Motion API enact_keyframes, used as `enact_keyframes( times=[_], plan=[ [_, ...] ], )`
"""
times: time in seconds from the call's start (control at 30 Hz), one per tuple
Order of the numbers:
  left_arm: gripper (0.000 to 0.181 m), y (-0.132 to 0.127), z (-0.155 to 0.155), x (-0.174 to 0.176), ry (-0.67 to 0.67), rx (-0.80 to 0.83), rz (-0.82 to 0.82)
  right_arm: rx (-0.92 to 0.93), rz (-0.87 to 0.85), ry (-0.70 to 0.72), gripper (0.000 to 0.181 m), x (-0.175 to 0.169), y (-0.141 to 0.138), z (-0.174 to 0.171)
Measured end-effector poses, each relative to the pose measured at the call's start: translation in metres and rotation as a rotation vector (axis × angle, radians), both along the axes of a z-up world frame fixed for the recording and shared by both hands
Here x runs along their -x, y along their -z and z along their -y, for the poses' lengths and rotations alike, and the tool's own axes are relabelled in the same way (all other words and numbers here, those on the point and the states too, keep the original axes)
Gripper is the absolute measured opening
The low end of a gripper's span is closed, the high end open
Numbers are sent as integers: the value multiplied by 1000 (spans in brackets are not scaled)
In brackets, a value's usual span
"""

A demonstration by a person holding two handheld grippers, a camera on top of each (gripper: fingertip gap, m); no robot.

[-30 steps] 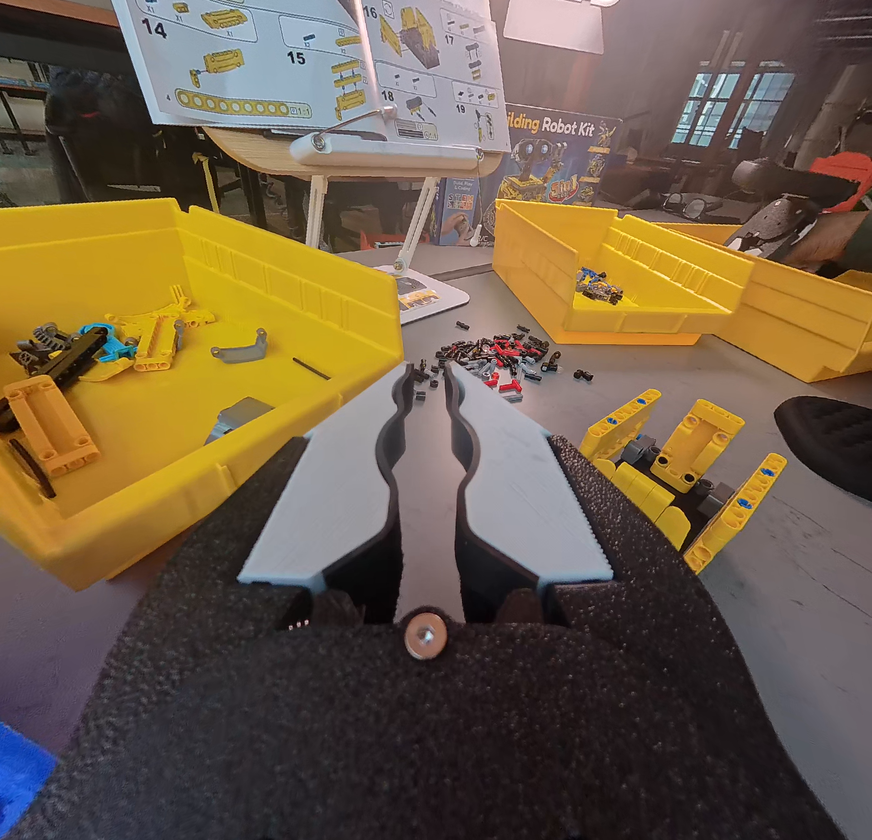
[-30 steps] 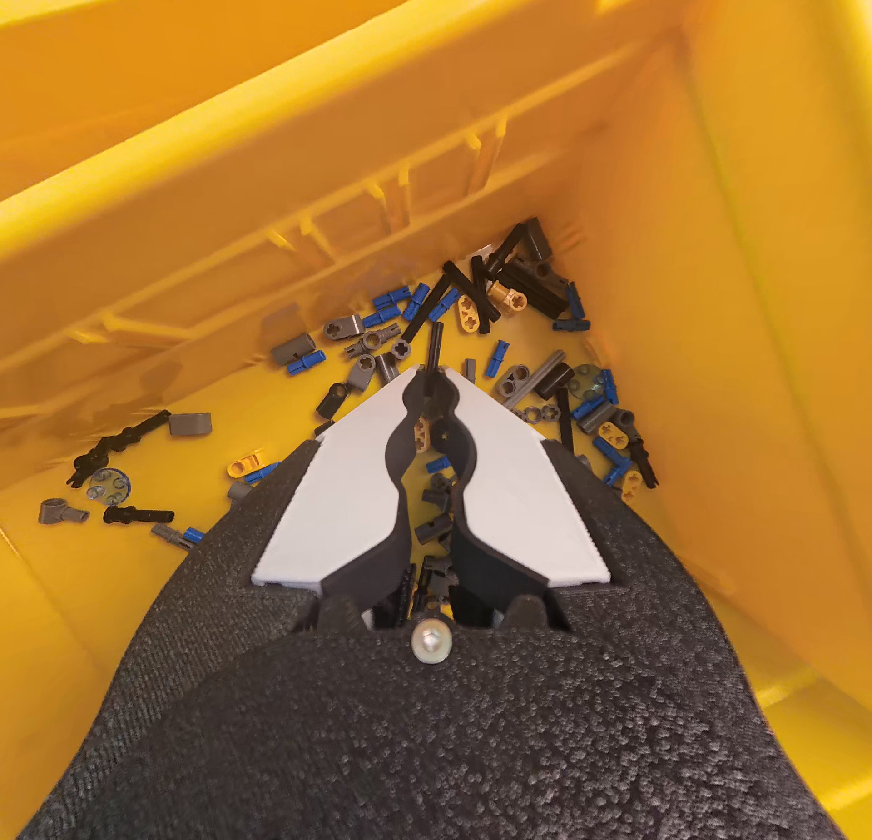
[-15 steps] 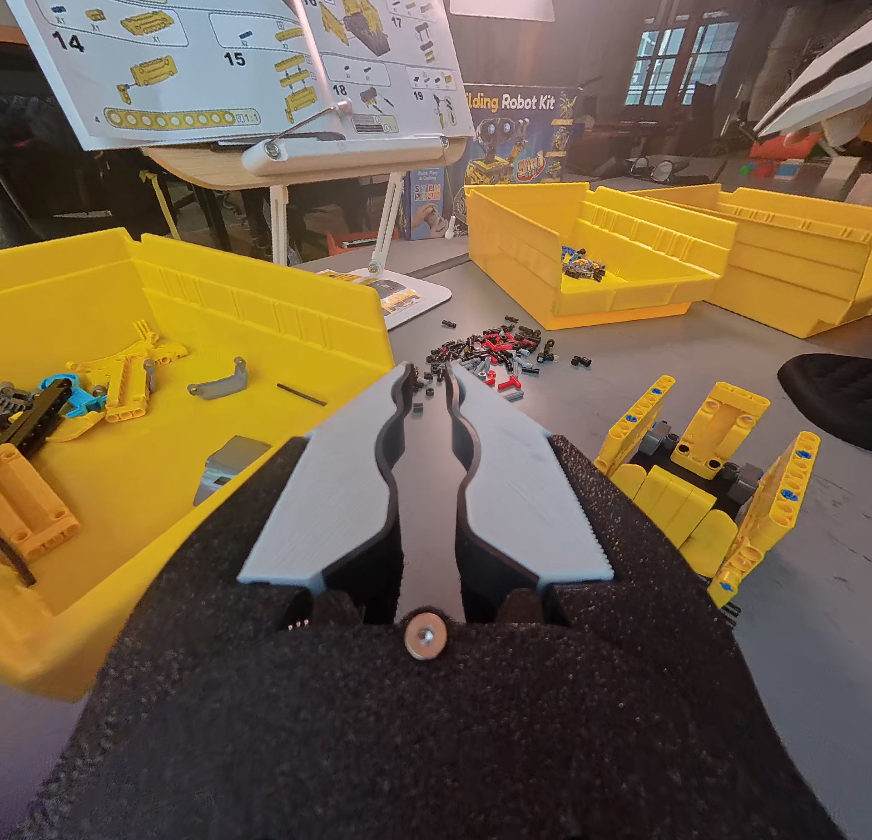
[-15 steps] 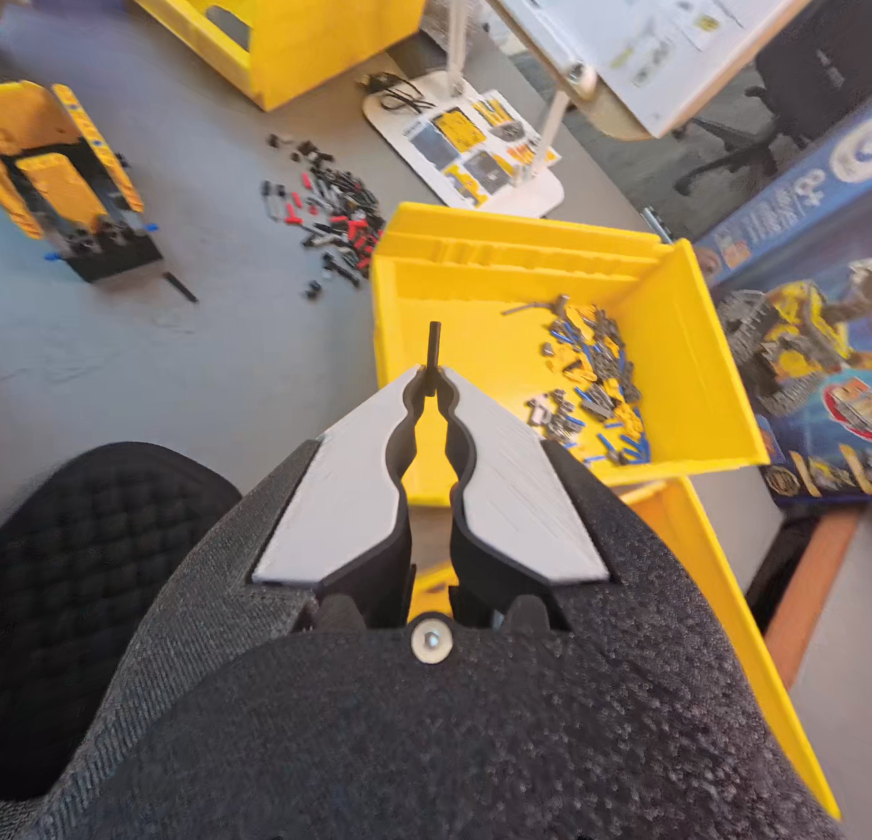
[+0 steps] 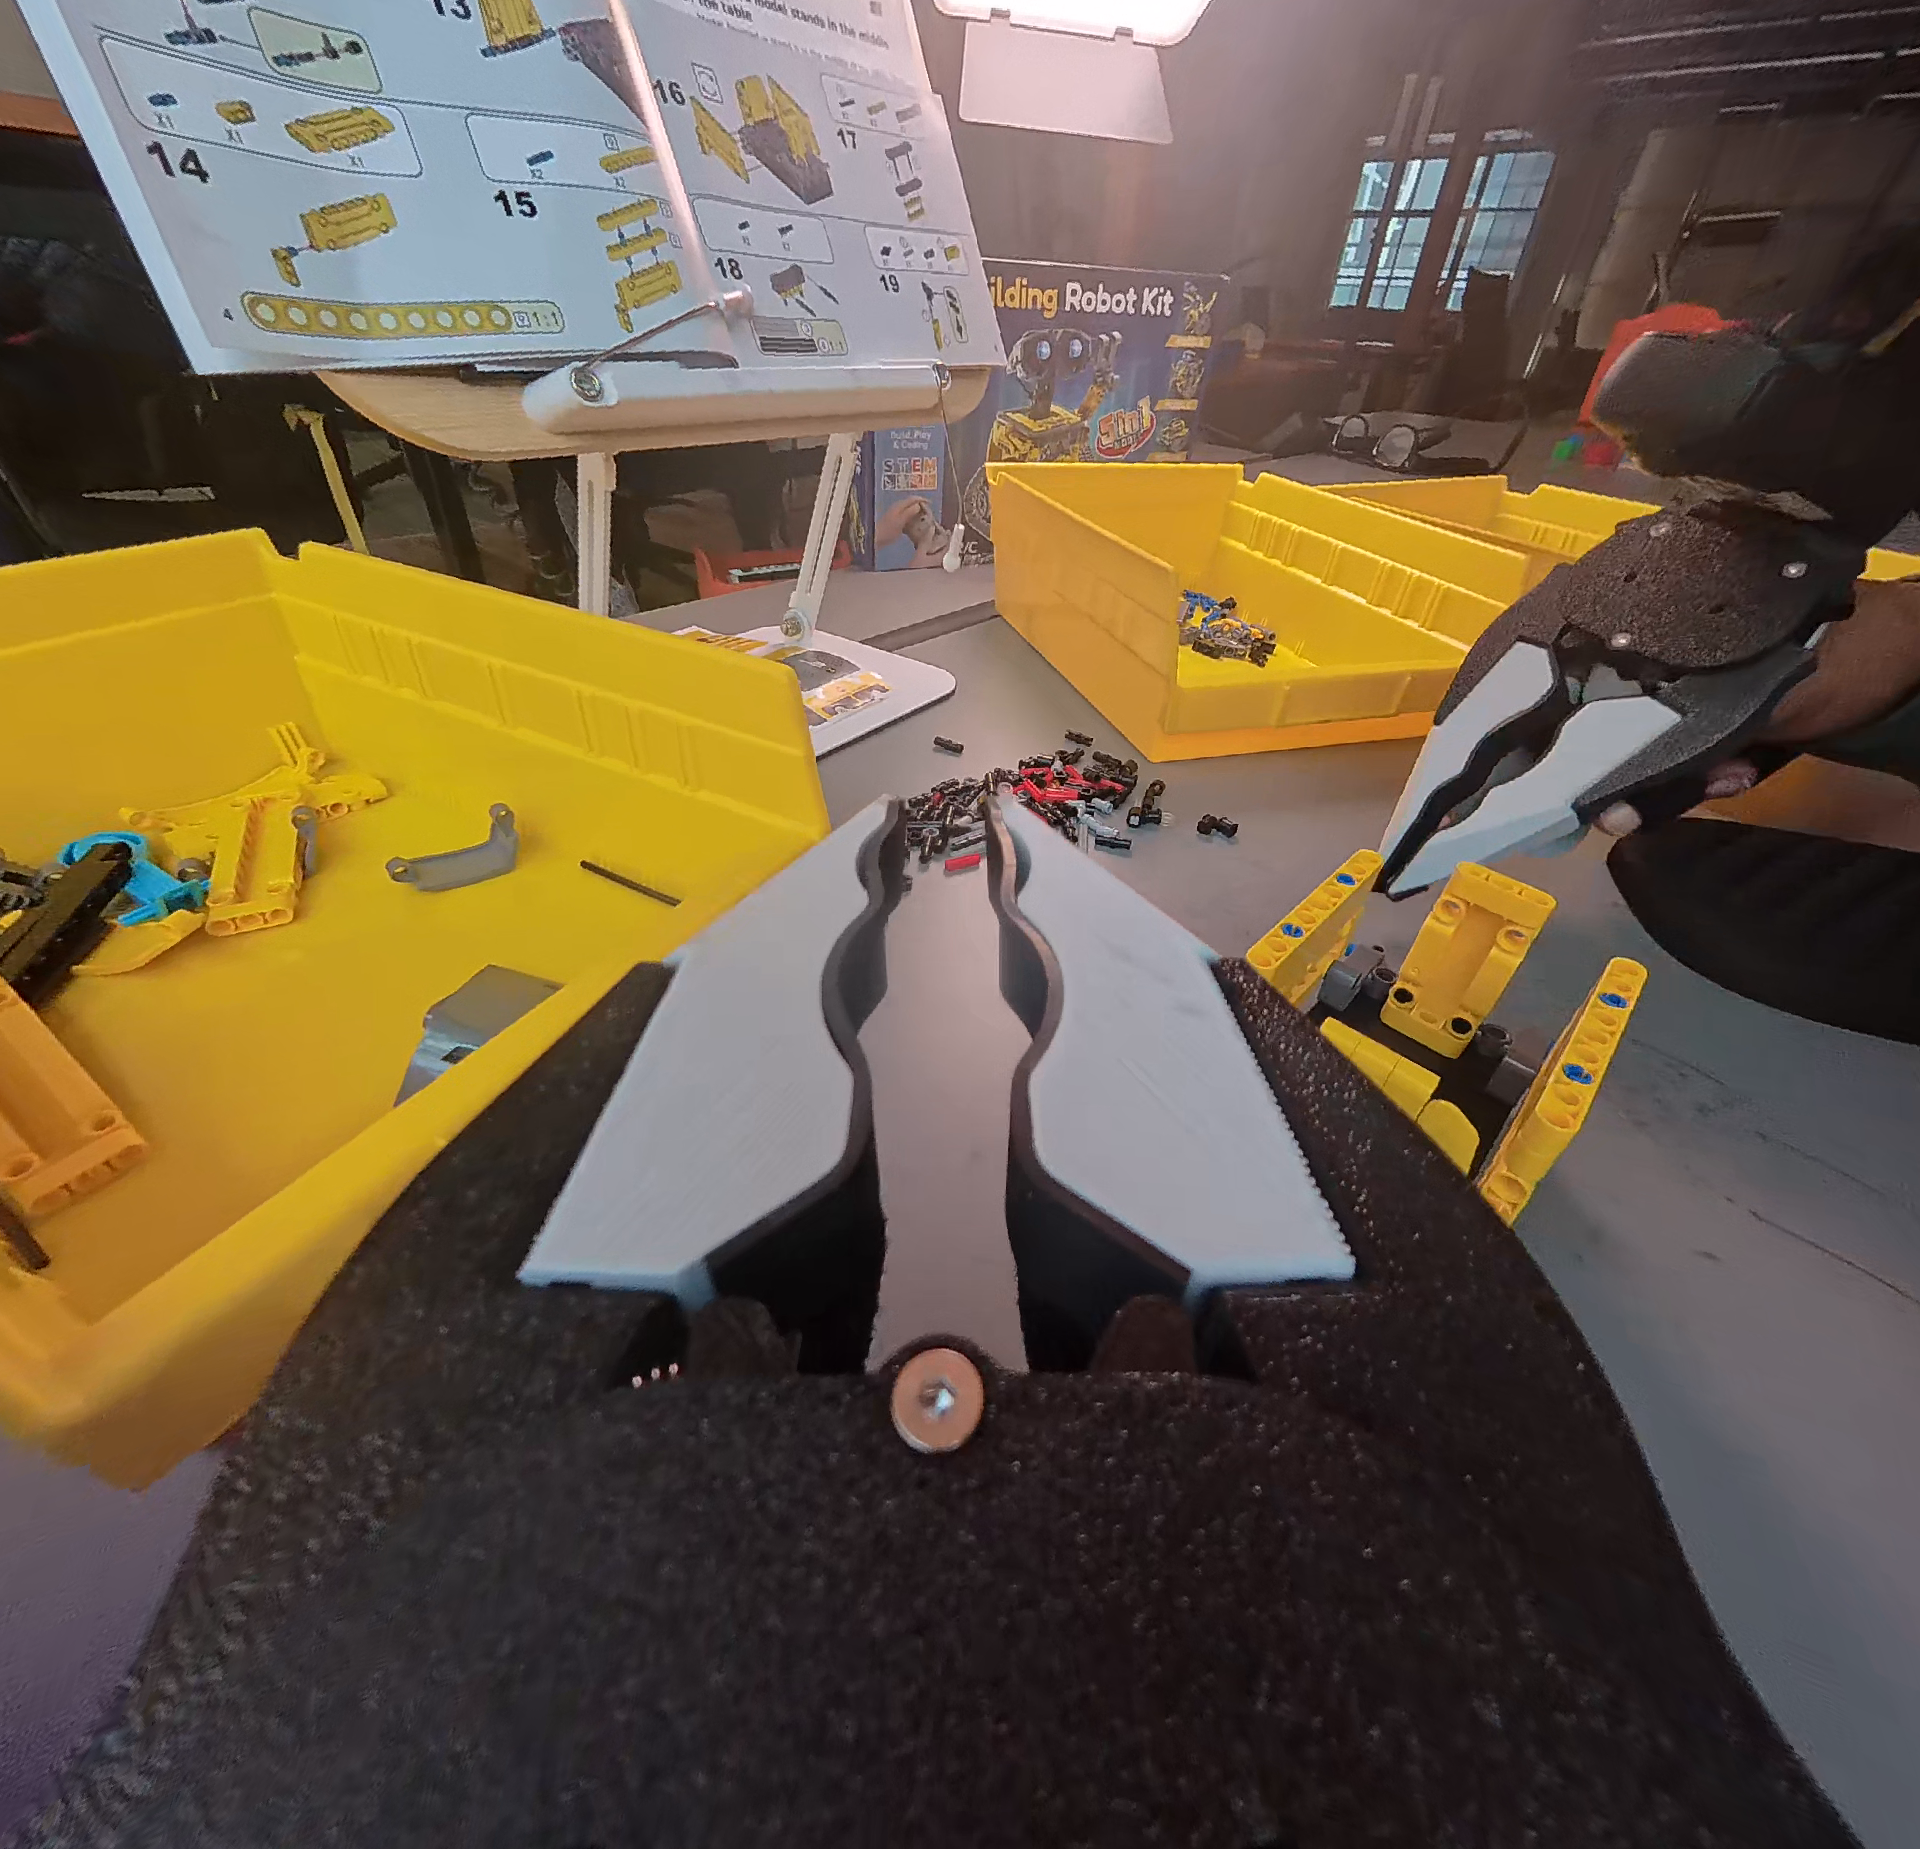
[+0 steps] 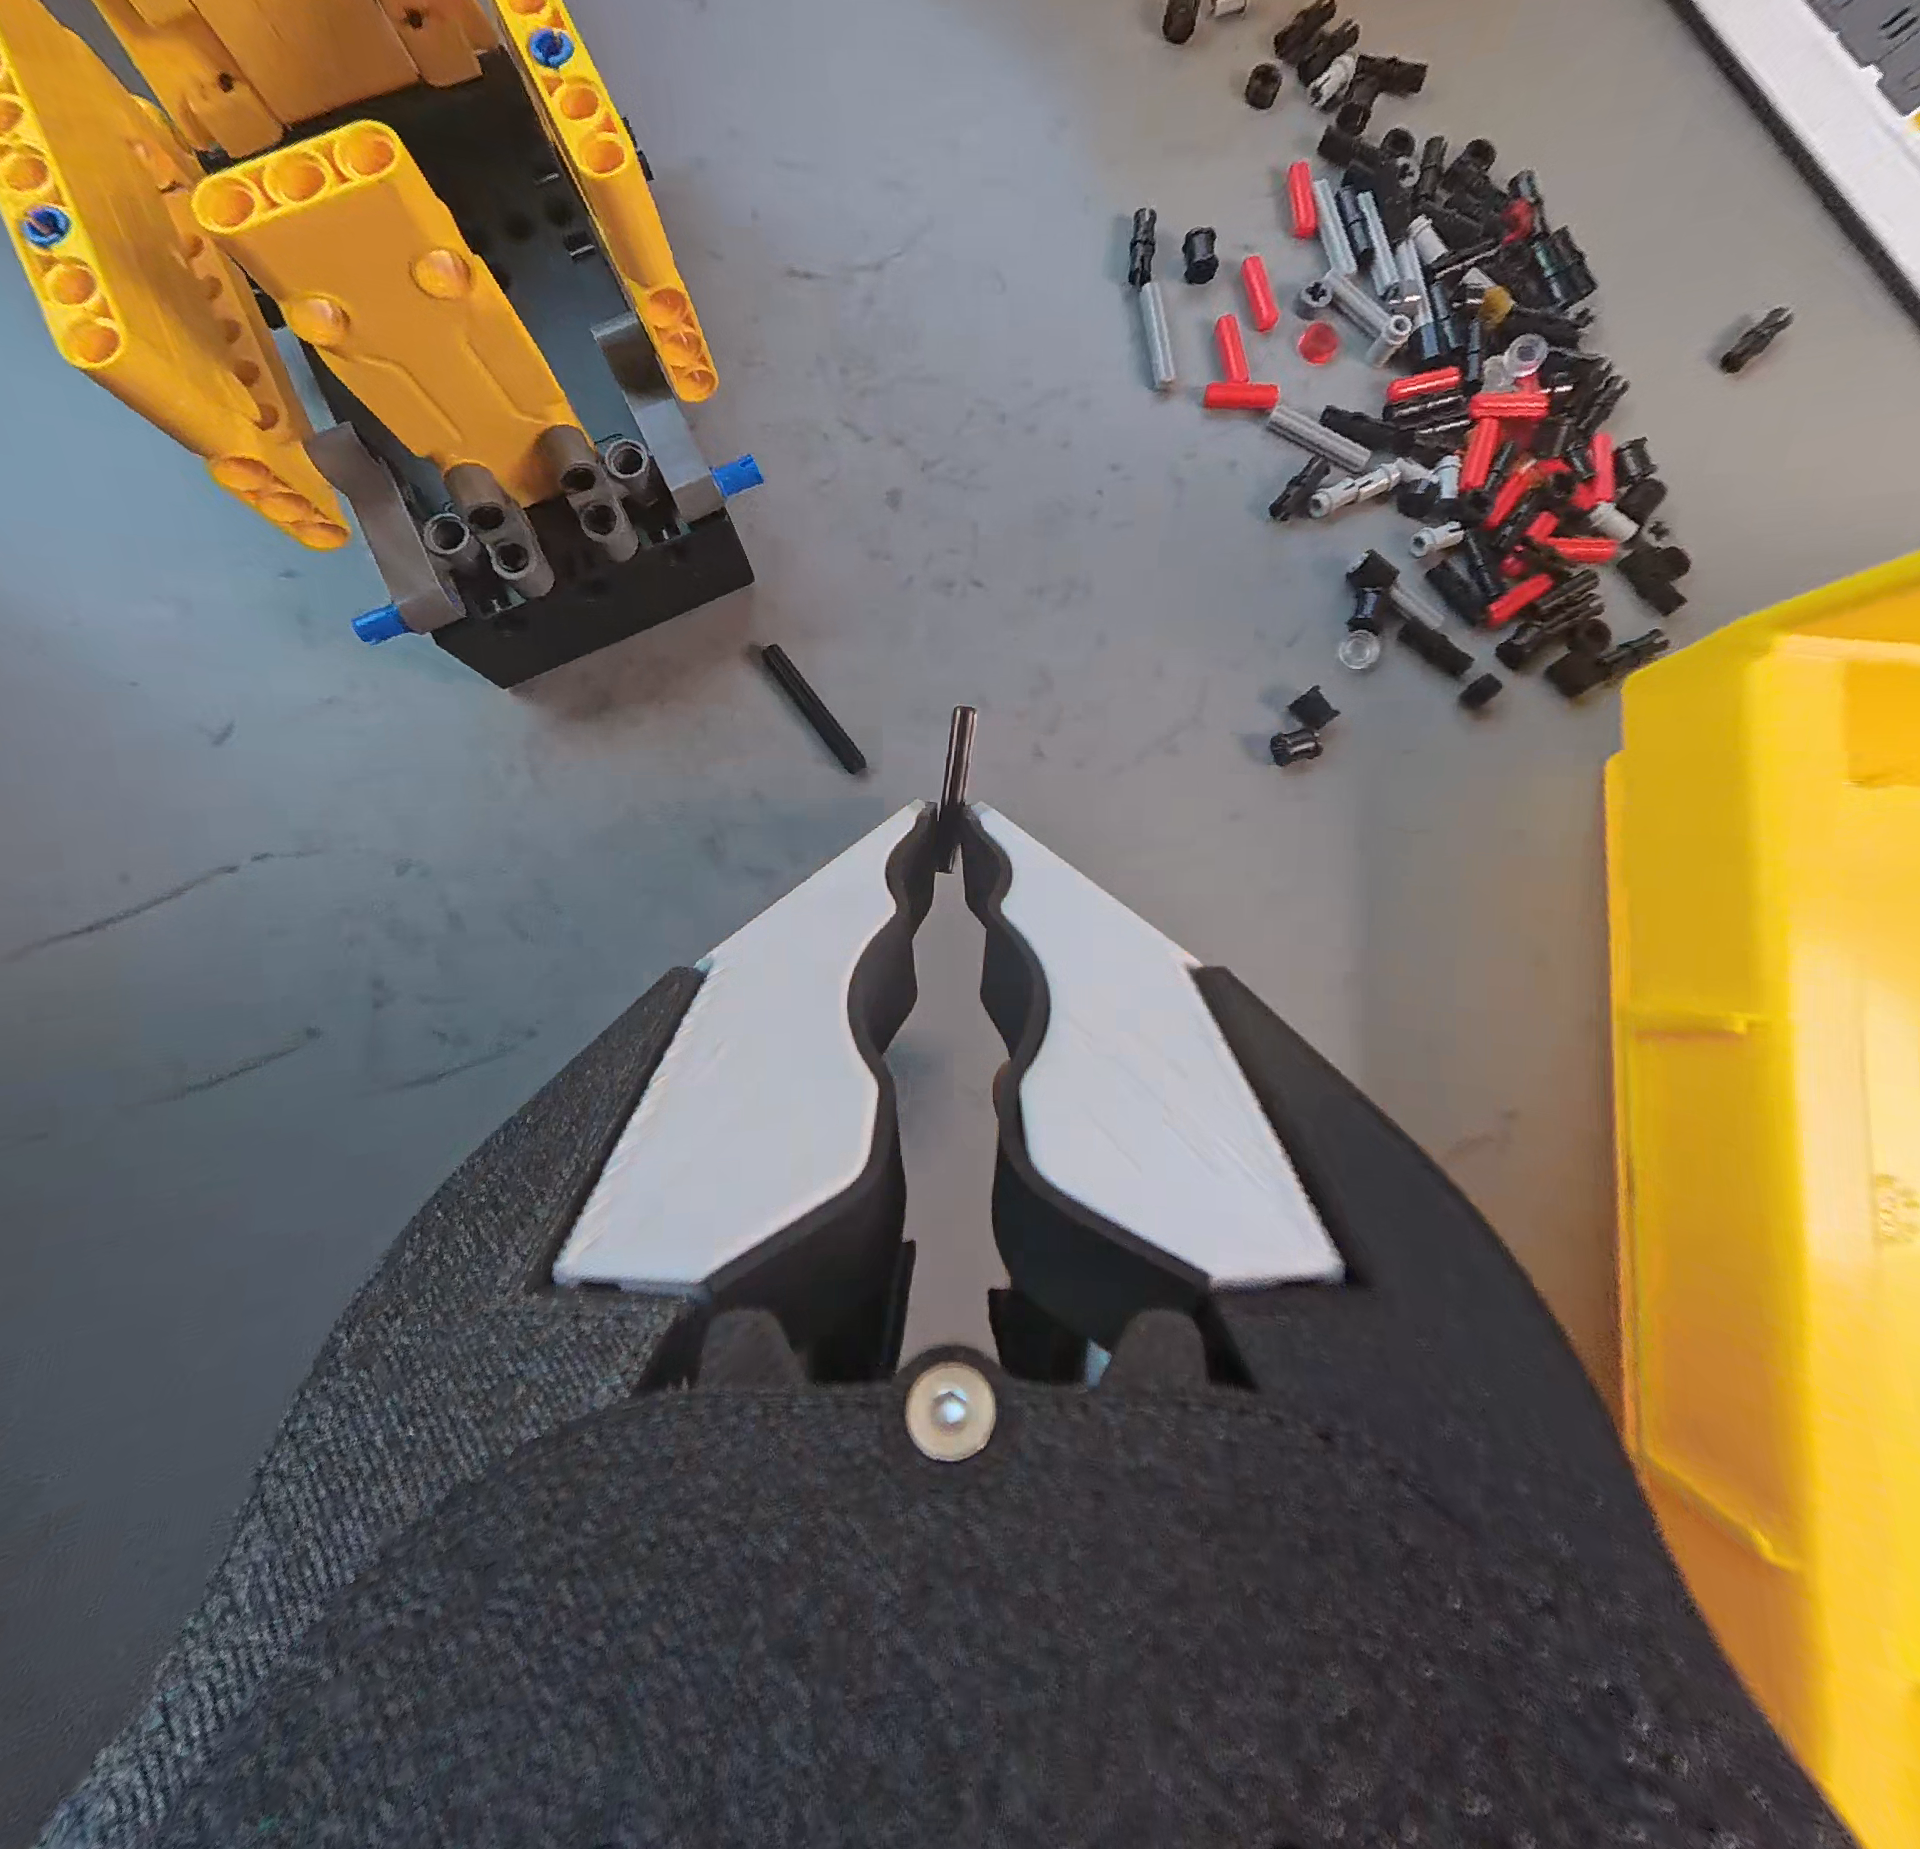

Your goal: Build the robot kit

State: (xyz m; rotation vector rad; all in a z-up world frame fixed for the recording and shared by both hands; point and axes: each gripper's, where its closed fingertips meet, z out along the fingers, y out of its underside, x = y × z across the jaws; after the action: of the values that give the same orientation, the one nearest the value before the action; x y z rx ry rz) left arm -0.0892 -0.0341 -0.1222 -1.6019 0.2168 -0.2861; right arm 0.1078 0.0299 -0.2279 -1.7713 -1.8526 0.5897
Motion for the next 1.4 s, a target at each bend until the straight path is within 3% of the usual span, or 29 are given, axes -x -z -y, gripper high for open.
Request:
enact_keyframes(
  times=[0.17, 0.6, 0.93, 1.07, 1.23, 1.4],
  plan=[
    [14, -2, 2, 1, -14, -3, 2, -47, 43, -10, 3, 1, 12, 0],
    [21, 8, -1, 12, -79, 32, -11, -46, -21, 11, 12, 4, 8, -2],
    [24, 7, -1, 18, -143, 26, -27, -116, -405, 110, 21, 2, -69, -6],
    [25, 3, 5, 26, -203, 18, -59, -234, -593, 181, 36, -6, -102, -19],
    [26, 7, 5, 39, -237, 26, -48, -374, -922, 323, 41, -26, -153, -38],
    [28, 11, 0, 40, -223, 41, -25, -491, -984, 395, 48, -41, -161, -52]
  ],
)
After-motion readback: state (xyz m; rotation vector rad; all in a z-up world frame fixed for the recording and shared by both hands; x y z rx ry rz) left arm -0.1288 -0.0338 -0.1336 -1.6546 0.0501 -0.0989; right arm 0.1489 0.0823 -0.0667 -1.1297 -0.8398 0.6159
